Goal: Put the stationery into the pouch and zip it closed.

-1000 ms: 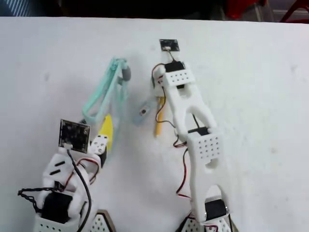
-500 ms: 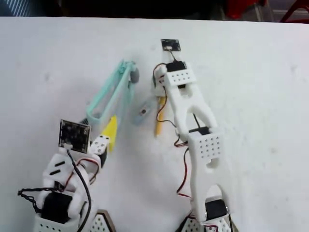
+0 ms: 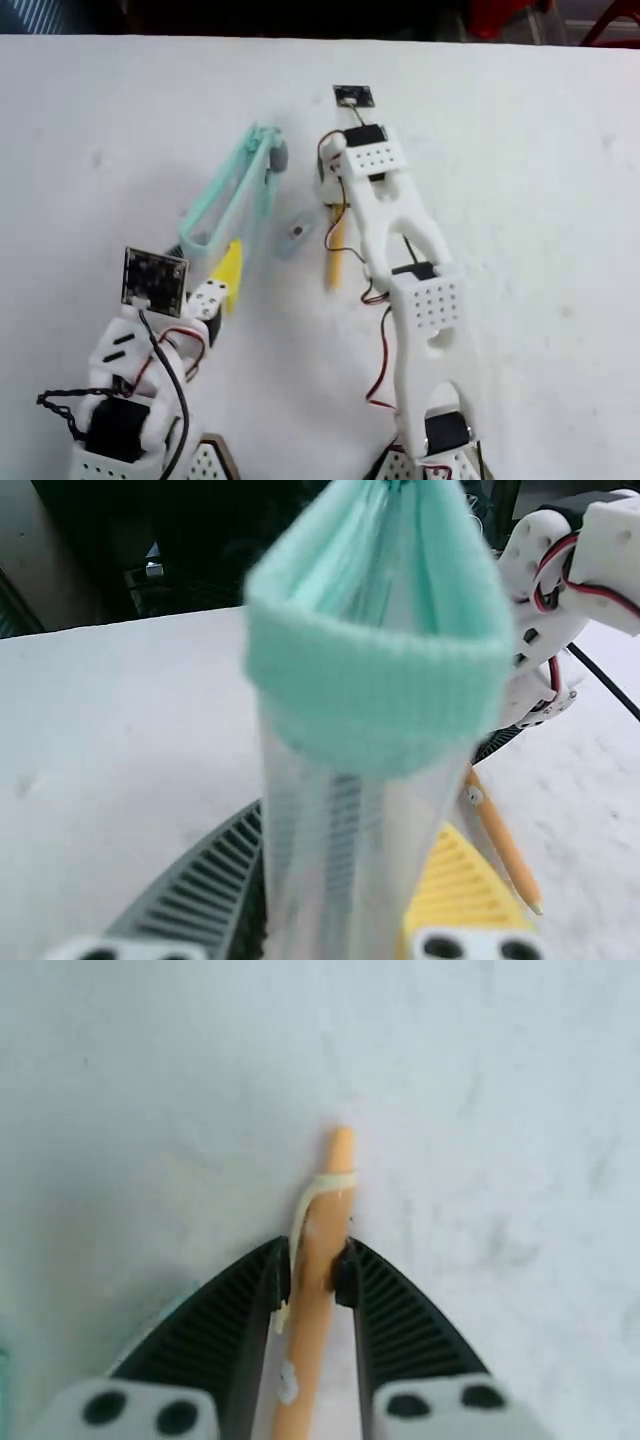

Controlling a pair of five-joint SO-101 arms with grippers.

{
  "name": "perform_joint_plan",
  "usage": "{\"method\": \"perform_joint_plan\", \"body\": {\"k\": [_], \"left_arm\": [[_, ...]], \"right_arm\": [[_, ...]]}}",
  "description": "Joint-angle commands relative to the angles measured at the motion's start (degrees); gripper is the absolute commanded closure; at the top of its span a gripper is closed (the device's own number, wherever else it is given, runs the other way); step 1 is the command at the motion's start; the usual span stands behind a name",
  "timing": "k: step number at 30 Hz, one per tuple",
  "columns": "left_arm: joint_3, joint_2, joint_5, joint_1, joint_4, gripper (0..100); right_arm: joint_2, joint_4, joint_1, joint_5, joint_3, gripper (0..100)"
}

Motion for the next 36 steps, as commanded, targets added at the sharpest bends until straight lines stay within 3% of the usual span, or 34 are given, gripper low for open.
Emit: {"method": "perform_joint_plan", "body": {"k": [1, 17, 36], "left_arm": [[-1.3, -0.4, 0.8, 0.5, -0.2, 83], [-1.3, -0.4, 0.7, 0.5, -0.2, 83], [-1.3, -0.4, 0.7, 0.5, -0.2, 83]], "right_arm": [[-5.4, 2.6, 0.9, 0.2, -0.7, 98.1], [-14.6, 7.9, 0.9, 0.3, -1.1, 98.1], [-48.7, 12.3, 0.5, 0.3, -0.8, 98.2]]}}
